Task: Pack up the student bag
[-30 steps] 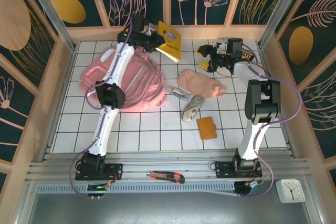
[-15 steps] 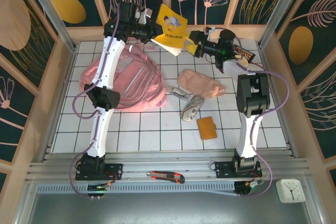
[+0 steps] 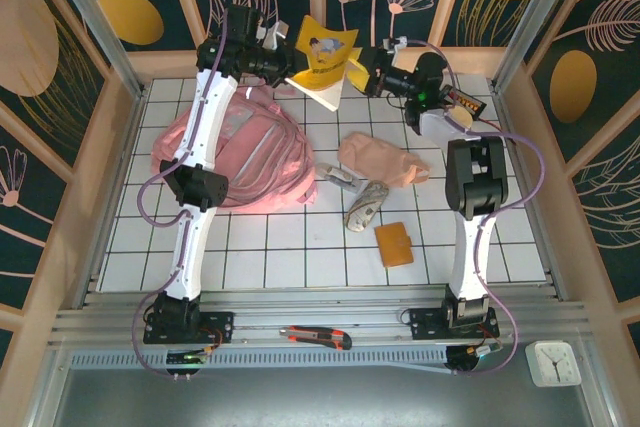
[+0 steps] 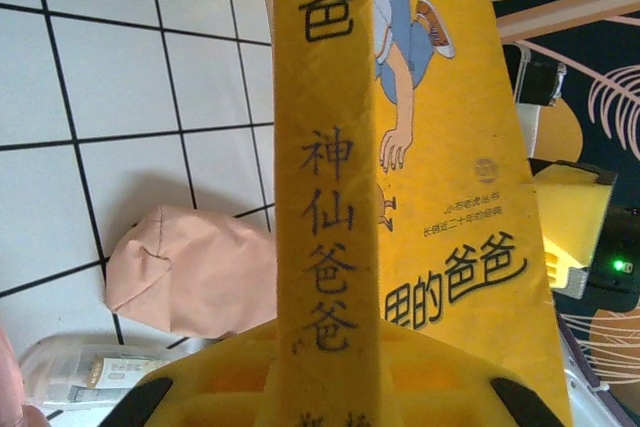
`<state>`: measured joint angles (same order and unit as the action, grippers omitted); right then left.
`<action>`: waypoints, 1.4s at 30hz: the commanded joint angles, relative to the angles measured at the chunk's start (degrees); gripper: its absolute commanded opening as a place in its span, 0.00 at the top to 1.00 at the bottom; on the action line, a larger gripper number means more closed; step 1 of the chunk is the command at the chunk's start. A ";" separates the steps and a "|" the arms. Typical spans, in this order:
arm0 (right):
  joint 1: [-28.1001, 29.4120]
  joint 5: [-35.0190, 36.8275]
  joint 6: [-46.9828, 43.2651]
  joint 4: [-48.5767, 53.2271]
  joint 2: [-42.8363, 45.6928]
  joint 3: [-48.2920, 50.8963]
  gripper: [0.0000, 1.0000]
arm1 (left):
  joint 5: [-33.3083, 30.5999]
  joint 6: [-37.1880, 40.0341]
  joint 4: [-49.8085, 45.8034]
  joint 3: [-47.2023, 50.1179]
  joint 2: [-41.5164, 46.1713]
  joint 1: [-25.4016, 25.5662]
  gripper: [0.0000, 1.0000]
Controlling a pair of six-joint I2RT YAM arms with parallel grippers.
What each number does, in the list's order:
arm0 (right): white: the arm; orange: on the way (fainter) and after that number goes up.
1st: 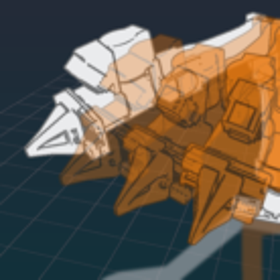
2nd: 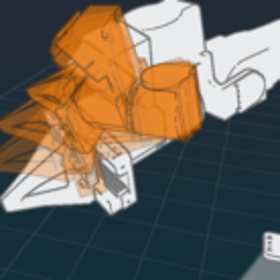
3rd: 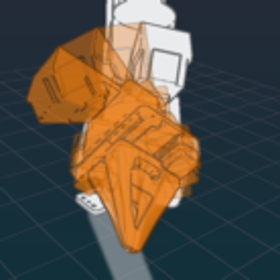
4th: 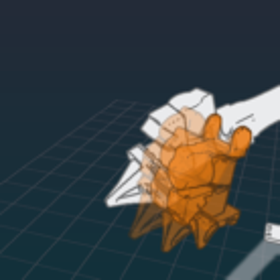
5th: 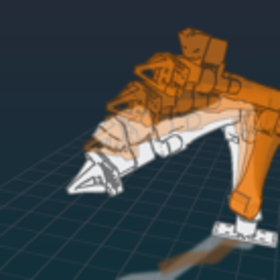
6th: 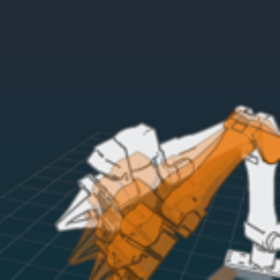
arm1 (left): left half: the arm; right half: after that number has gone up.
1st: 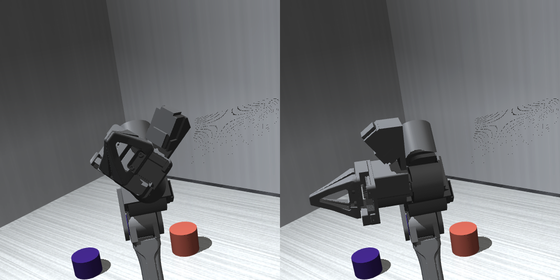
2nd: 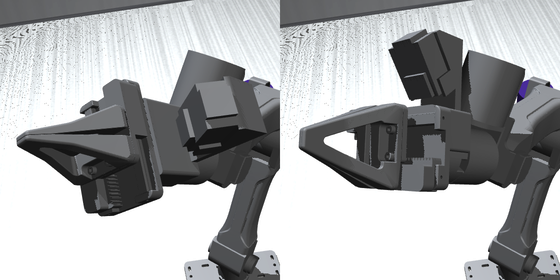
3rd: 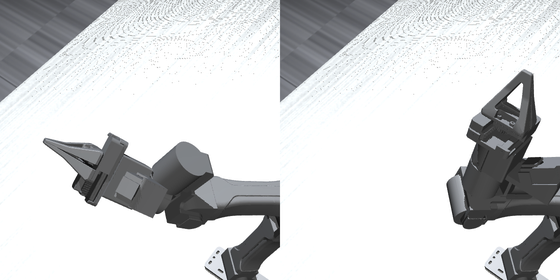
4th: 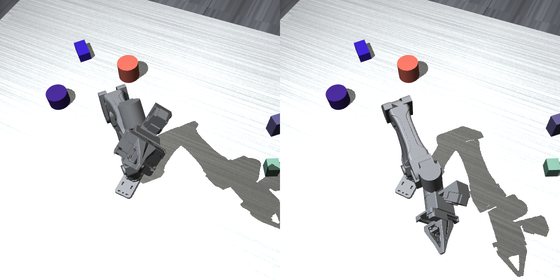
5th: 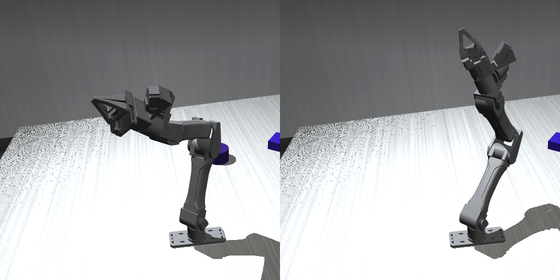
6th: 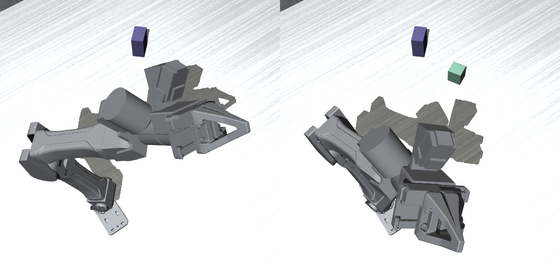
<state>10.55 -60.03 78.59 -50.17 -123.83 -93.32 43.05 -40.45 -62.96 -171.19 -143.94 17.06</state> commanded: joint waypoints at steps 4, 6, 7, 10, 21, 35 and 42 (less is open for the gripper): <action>0.04 3.14 -12.71 20.47 3.20 -1.47 0.12 | 1.57 1.32 0.03 -1.16 3.40 0.44 1.00; 0.33 11.12 -29.15 47.76 4.08 -7.54 0.12 | 1.71 0.83 0.74 -1.17 3.49 0.43 1.00; 0.51 13.50 -33.46 54.65 3.72 -9.98 0.12 | 2.10 0.56 1.13 -1.23 3.49 0.46 1.00; 0.32 17.42 -35.35 59.60 4.75 -9.08 0.12 | 2.00 0.44 1.17 -1.19 3.49 0.48 1.00; 1.09 6.25 -22.78 35.72 6.97 -1.65 0.11 | 3.25 -1.01 3.49 -1.21 3.34 0.48 1.00; 3.98 0.61 -3.97 9.45 -3.93 -10.61 0.20 | 4.22 -0.83 2.96 -1.17 3.74 0.60 1.00; 2.34 3.25 0.94 -1.68 1.03 -0.91 0.51 | 0.59 1.23 -1.51 -1.18 3.44 0.53 1.00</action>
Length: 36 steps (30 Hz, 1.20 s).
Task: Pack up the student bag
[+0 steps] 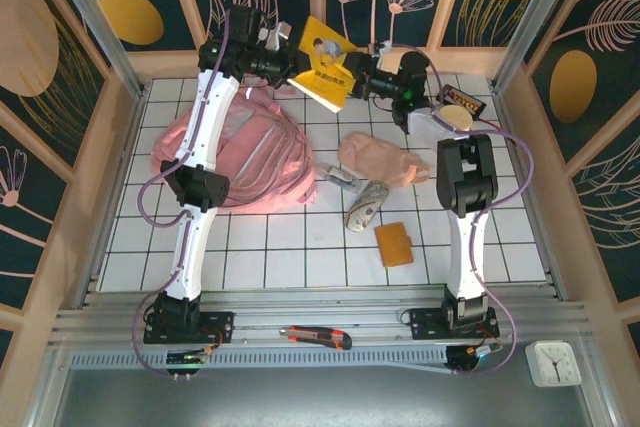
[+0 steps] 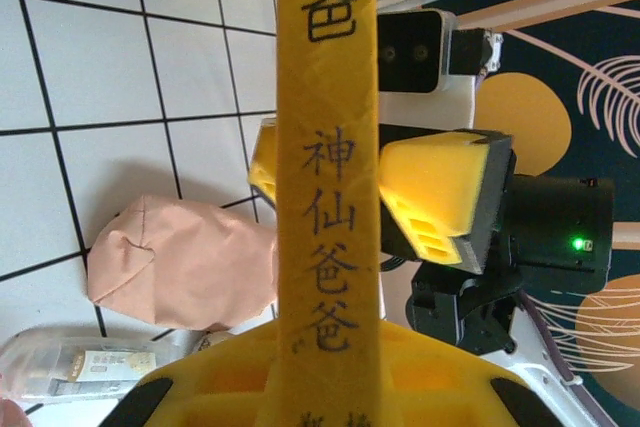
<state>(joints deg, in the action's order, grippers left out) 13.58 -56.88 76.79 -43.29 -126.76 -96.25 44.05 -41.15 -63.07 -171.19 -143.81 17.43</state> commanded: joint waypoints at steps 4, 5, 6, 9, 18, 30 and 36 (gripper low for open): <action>-0.69 -0.33 2.51 -8.77 5.36 3.24 0.73 | -0.64 1.75 -1.45 -1.17 3.27 0.16 1.00; -0.67 -0.21 2.37 -8.66 5.71 3.62 0.79 | -0.70 1.71 -1.39 -1.16 3.27 0.20 1.00; -0.71 -0.08 2.07 -8.52 6.13 4.00 0.88 | -1.08 1.70 -1.67 -1.18 3.42 0.18 1.00; -0.69 0.40 0.76 -7.03 7.36 4.55 1.00 | -2.40 3.16 -3.93 -1.23 3.83 0.19 1.00; -2.20 6.35 -13.06 15.18 13.39 3.83 1.00 | -18.74 12.94 -16.31 -1.15 7.32 0.27 0.52; -1.86 13.22 -30.53 40.67 19.49 5.37 1.00 | -52.33 17.83 -16.30 16.94 20.19 1.34 0.01; -0.54 13.53 -32.27 43.70 18.78 4.52 1.00 | -66.15 16.07 -15.51 39.93 31.47 1.47 0.01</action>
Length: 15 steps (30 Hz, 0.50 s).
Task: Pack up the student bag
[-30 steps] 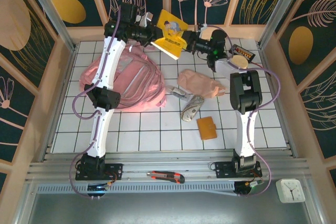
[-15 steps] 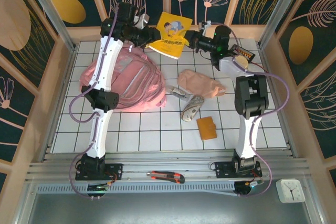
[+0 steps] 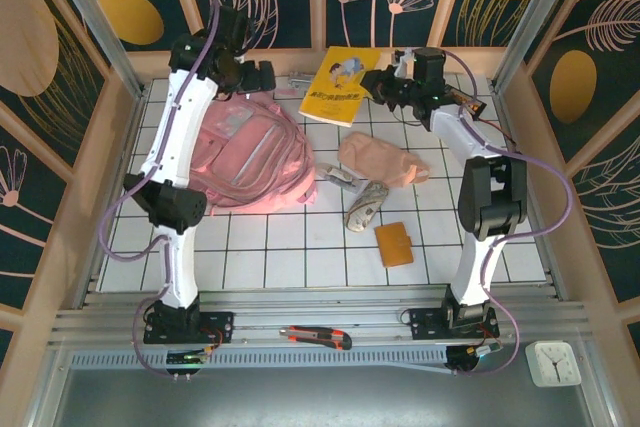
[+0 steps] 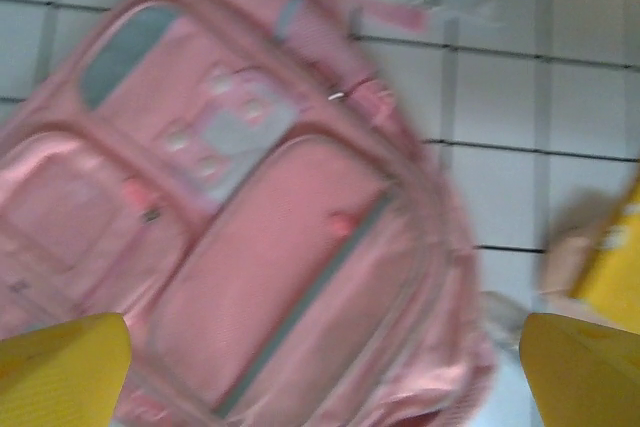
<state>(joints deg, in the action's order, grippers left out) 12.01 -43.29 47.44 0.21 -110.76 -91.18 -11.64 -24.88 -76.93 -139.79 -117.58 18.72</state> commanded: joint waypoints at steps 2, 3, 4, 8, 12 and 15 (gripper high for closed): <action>1.66 0.40 -3.62 1.35 2.33 -0.84 1.00 | -8.71 -1.35 3.08 21.16 11.10 0.15 0.01; 1.99 0.23 -3.71 1.35 2.24 -0.65 1.00 | -6.16 -2.18 7.13 28.26 14.54 0.17 0.01; 2.13 0.39 -3.90 1.58 2.34 -0.37 1.00 | -3.96 -3.36 10.39 33.12 16.72 0.19 0.01; 2.36 0.88 -4.66 2.71 3.74 1.98 1.00 | 2.79 -8.29 20.69 54.09 27.30 1.08 0.01; 2.04 1.33 -5.82 3.63 5.67 5.47 1.00 | 7.44 -8.60 32.59 65.68 32.19 2.23 0.01; 1.80 1.27 -6.78 4.95 6.63 7.15 1.00 | 7.39 -4.75 35.46 64.60 28.80 4.51 0.01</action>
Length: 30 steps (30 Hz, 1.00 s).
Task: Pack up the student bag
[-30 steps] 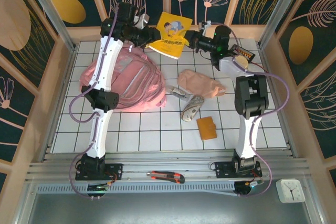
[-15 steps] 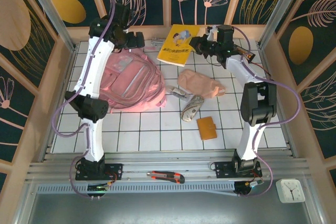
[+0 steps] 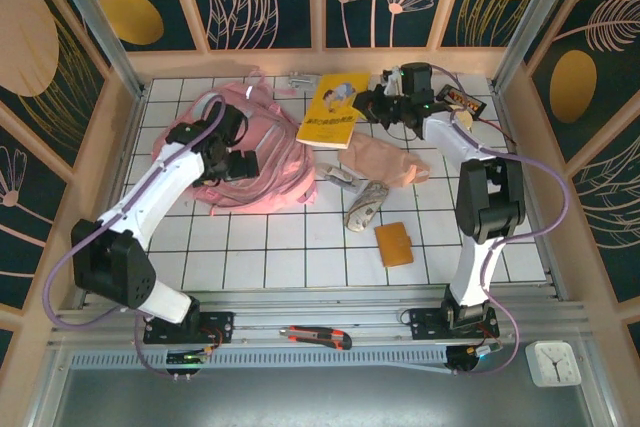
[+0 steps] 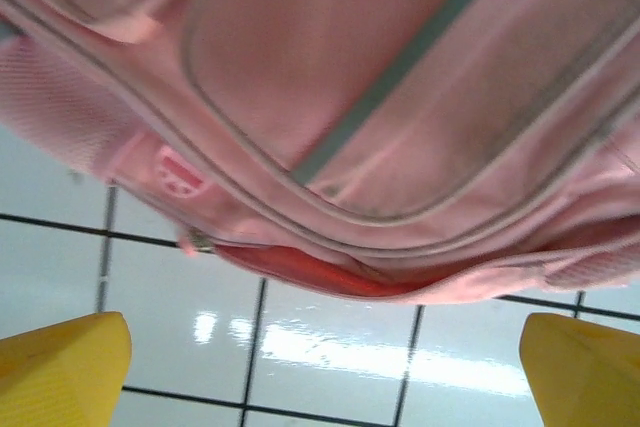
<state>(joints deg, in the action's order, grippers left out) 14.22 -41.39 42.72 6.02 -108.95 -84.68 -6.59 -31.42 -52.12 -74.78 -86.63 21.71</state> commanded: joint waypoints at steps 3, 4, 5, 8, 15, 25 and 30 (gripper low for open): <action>-0.80 -0.32 -2.70 -0.10 6.40 2.29 1.00 | -0.48 6.70 11.01 -3.26 -7.23 3.56 0.01; -1.02 -0.19 -2.71 0.11 6.84 2.76 1.00 | -0.93 8.06 11.68 -3.50 -8.43 3.77 0.01; -1.29 -0.19 -2.76 0.42 7.28 3.08 1.00 | -1.26 9.05 12.23 -3.74 -9.49 3.76 0.01; -1.91 0.14 -3.09 1.27 8.59 3.93 1.00 | -1.28 11.47 13.92 -4.85 -11.21 3.77 0.03; -2.84 0.52 -2.90 2.11 9.92 4.79 1.00 | -1.63 16.63 15.34 -9.28 -19.12 4.26 0.17; -2.90 0.87 -1.88 2.03 9.46 4.44 1.00 | -3.05 20.59 15.29 -11.97 -25.99 4.65 0.25; -2.91 0.87 -1.22 1.58 8.98 4.15 1.00 | -3.48 21.27 15.37 -13.32 -28.02 4.65 0.37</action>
<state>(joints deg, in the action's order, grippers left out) 11.55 -39.88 40.86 10.39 -102.04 -80.16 -8.01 -11.53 -37.08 -86.41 -112.79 26.50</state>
